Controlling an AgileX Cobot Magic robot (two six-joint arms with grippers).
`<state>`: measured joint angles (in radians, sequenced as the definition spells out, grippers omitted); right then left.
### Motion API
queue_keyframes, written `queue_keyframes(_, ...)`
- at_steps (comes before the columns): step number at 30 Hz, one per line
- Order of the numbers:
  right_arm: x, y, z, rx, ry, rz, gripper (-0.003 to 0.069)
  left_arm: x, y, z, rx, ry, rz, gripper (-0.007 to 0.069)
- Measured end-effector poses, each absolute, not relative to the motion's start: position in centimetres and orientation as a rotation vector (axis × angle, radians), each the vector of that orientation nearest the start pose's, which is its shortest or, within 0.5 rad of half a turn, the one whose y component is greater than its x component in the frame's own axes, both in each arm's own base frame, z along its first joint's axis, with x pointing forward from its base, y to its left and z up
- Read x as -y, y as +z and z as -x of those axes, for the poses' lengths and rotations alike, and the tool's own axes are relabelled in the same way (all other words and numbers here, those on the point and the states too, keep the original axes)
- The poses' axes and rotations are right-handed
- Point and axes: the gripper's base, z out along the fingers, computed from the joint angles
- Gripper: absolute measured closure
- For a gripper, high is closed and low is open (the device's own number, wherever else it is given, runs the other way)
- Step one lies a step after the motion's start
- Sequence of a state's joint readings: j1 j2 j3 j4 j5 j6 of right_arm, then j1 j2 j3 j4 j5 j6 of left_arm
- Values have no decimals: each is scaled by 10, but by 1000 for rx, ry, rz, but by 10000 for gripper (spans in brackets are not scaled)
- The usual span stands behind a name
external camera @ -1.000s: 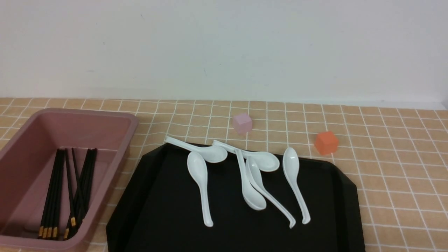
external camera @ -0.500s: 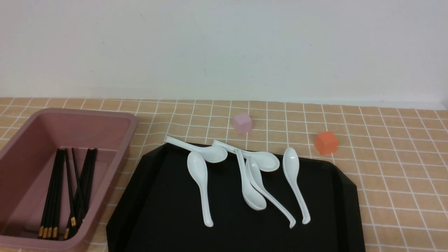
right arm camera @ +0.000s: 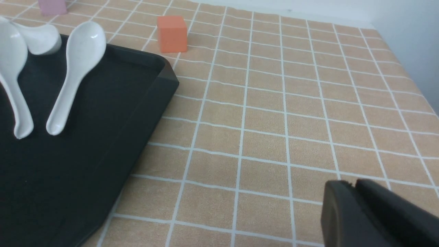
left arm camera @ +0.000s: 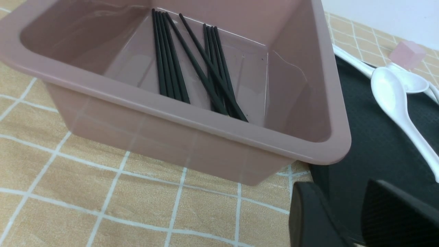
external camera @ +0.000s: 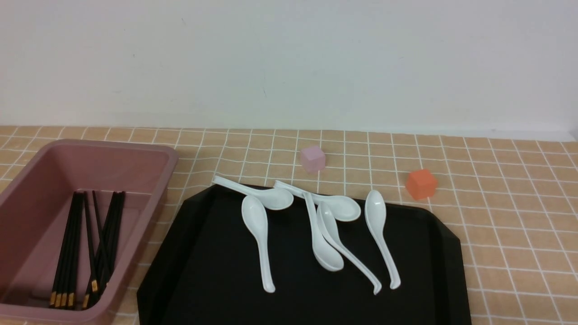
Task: On brown tablecloth take chopsticks from black tray and put them in box.
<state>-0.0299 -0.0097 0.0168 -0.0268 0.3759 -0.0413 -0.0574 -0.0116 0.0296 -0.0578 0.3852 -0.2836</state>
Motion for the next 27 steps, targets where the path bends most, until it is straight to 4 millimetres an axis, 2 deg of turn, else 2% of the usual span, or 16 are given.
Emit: queue_keyframes(27,2,174,-52,-1867,-73,30,558,5,169,-52,-1880,-290,250,385)
